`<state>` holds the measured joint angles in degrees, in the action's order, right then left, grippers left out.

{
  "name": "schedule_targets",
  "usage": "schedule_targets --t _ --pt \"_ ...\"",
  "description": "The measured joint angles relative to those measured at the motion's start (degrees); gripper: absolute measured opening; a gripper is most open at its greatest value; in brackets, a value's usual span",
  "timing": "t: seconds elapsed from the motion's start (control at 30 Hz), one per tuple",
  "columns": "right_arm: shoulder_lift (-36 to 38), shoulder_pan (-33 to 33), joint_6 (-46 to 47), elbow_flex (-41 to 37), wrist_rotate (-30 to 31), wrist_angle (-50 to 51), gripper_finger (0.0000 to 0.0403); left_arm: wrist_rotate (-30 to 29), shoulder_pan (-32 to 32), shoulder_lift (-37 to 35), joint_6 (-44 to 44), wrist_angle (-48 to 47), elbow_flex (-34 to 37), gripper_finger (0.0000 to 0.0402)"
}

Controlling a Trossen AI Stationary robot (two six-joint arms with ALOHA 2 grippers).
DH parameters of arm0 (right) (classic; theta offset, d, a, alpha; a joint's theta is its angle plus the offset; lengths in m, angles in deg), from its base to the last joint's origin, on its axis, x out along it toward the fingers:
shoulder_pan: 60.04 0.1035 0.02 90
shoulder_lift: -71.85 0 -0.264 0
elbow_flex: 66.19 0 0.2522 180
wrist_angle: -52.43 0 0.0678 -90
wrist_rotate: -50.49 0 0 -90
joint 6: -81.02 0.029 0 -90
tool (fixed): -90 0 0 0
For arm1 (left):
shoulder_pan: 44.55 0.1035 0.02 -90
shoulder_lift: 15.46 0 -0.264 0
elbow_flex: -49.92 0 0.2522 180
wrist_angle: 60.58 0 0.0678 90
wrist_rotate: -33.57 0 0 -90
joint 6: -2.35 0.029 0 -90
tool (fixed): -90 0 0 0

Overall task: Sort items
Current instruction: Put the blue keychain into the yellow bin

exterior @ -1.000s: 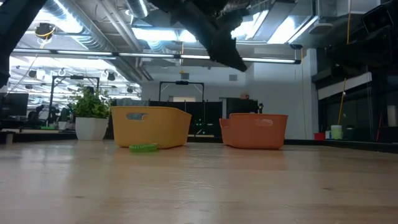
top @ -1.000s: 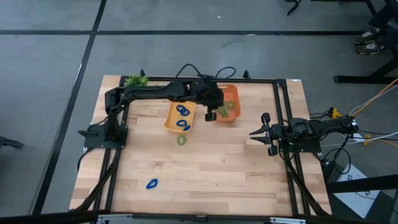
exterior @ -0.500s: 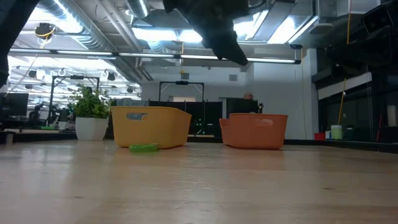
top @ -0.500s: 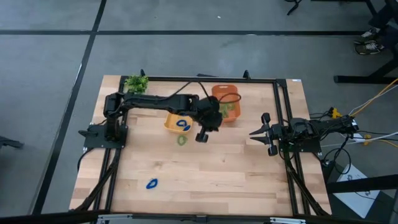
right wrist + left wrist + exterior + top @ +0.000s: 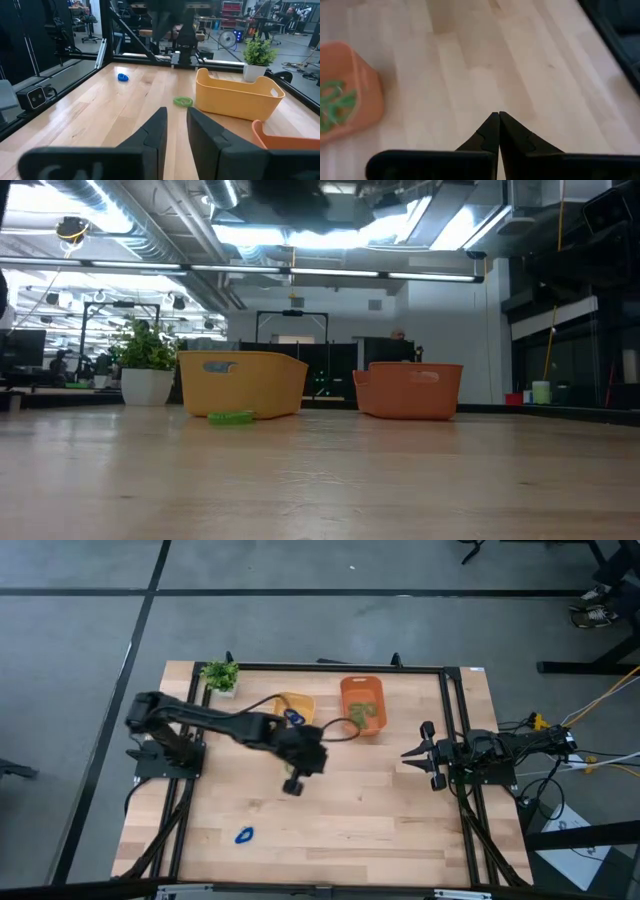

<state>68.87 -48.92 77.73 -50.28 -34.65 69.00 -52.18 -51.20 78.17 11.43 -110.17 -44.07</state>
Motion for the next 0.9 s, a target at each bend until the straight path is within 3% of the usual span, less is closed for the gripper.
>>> schedule_targets --t 0.43,0.9 --pt "0.01 -0.01 0.0 0.0 0.02 0.0 0.0075 -0.45 -11.96 -19.26 -17.18 7.79 22.59 0.0005" --pt "0.02 -0.02 0.0 0.0 0.04 0.0 0.0075 -0.35 -26.42 -21.09 -39.24 8.61 30.21 0.0005"
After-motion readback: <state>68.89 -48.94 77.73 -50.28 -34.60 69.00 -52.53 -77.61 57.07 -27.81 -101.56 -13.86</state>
